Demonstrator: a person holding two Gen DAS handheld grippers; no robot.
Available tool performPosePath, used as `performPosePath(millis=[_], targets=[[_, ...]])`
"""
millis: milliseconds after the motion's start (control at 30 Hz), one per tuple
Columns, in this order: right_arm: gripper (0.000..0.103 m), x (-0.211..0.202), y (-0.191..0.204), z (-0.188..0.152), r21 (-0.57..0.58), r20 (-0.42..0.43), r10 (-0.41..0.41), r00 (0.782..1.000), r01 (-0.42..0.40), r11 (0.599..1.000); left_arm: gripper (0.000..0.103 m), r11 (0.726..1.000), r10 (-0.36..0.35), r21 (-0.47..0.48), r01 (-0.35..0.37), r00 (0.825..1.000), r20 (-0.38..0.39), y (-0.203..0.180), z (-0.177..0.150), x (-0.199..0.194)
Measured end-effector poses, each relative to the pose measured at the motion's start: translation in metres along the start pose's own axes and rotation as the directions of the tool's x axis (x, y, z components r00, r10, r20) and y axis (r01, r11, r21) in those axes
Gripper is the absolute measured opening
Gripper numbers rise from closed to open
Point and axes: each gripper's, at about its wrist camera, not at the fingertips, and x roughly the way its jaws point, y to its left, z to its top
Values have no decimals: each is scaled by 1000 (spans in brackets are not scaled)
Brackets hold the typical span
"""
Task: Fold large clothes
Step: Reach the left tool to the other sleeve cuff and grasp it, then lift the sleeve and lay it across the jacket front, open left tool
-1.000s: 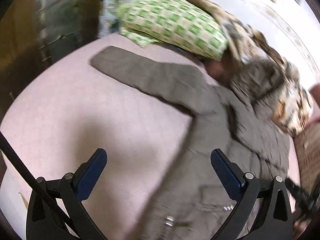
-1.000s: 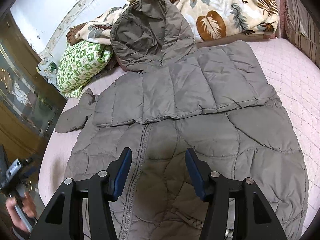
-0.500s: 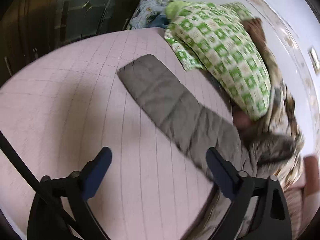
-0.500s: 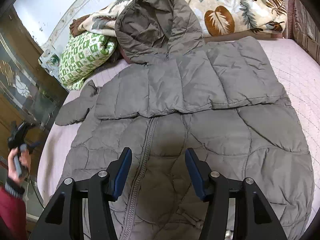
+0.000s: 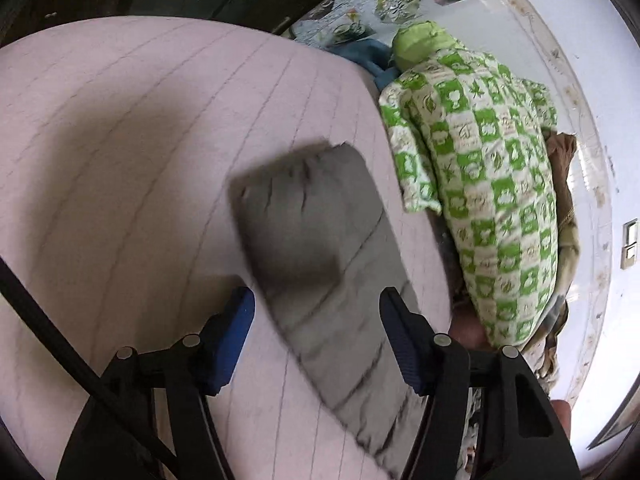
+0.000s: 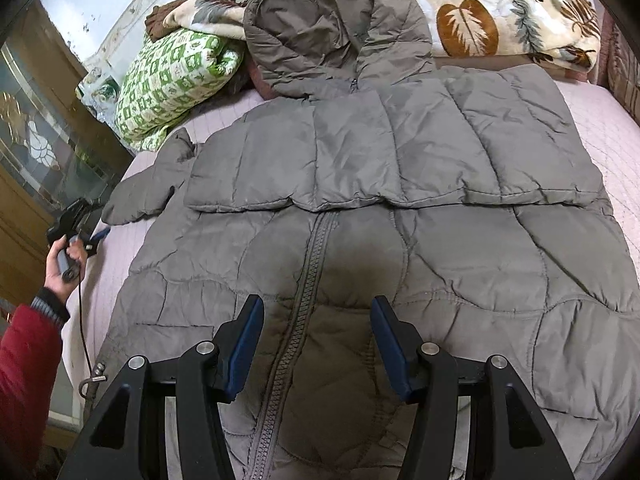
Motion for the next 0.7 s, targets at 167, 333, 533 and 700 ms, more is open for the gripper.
performPosePath(millis=[167, 333, 533, 700], targets=[[60, 8, -1, 2, 0, -6, -21, 1000, 21, 1000, 48, 999, 28, 32, -31, 995, 94, -8, 4, 17], [60, 12, -2, 4, 10, -1, -44, 999, 44, 999, 13, 997, 60, 39, -66, 990, 131, -7, -1, 19], [60, 3, -8, 5, 41, 28, -49, 998, 48, 998, 13, 991, 37, 123, -55, 989, 146, -31, -3, -8], [60, -10, -21, 6, 95, 63, -45, 997, 39, 995, 13, 982, 0, 189, -30, 988, 155, -63, -11, -41]])
